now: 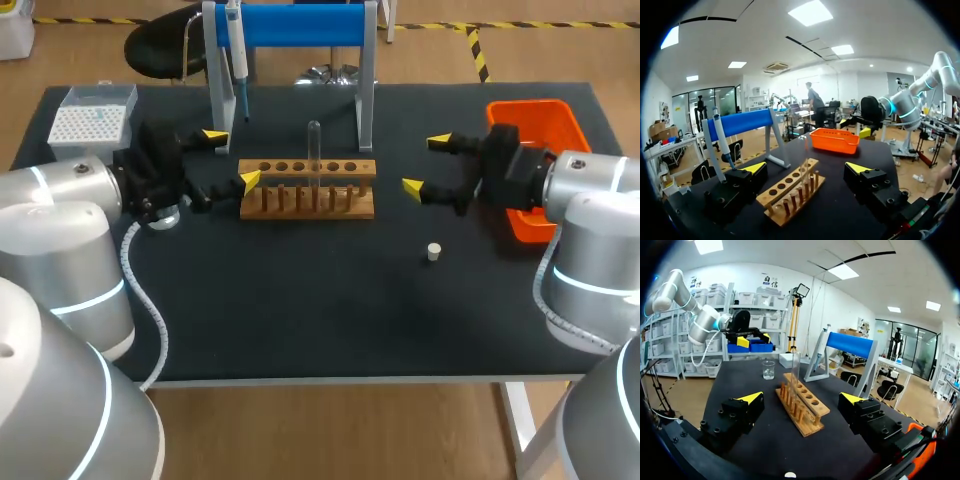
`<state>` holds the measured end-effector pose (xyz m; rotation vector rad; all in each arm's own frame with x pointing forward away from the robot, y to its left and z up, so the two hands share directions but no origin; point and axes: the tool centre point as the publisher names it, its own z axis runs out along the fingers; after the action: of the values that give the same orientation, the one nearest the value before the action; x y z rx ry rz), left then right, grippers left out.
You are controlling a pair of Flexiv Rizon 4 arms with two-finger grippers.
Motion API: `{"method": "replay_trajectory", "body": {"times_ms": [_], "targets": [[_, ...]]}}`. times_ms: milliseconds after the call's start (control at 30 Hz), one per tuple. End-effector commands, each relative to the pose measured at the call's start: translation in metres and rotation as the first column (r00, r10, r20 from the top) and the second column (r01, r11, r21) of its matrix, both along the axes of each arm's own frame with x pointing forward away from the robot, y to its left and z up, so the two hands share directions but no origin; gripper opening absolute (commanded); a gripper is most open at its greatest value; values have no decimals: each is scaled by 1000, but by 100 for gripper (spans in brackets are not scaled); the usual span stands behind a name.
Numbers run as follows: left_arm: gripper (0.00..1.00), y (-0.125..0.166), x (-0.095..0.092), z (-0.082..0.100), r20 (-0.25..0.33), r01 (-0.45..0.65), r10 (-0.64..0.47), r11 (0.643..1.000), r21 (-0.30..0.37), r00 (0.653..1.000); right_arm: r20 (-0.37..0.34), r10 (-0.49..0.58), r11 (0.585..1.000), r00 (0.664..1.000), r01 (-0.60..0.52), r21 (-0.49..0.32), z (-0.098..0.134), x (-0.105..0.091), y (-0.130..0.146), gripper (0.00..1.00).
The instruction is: Invert the test tube, pick up the pipette, mount the tip to pipette, aspirate from beaker and dispense into the tube, eject the tip, return the pipette, and cap with the stopper.
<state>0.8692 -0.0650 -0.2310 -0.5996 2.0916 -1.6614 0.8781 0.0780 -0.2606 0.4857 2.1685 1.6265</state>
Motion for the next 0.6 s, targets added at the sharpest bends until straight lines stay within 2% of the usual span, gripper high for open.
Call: {"method": "replay_trajectory", "body": {"times_ms": [33, 200, 367, 600], "targets": [[100, 0, -1, 0, 2, -2, 2, 1000, -1, 1000, 0, -2, 1000, 1000, 2, -1, 0, 0, 0, 100], [100, 0, -1, 0, 2, -2, 2, 1000, -1, 1000, 0, 27, 1000, 1000, -27, 0, 0, 6, 6, 100], [100, 0, -1, 0, 2, -2, 2, 1000, -1, 1000, 18, 141, 990, 990, -142, 25, -1, 21, 23, 100], [100, 0, -1, 0, 2, -2, 2, 1000, -1, 1000, 34, 320, 943, 947, -322, 88, -1, 31, 44, 100]]}}
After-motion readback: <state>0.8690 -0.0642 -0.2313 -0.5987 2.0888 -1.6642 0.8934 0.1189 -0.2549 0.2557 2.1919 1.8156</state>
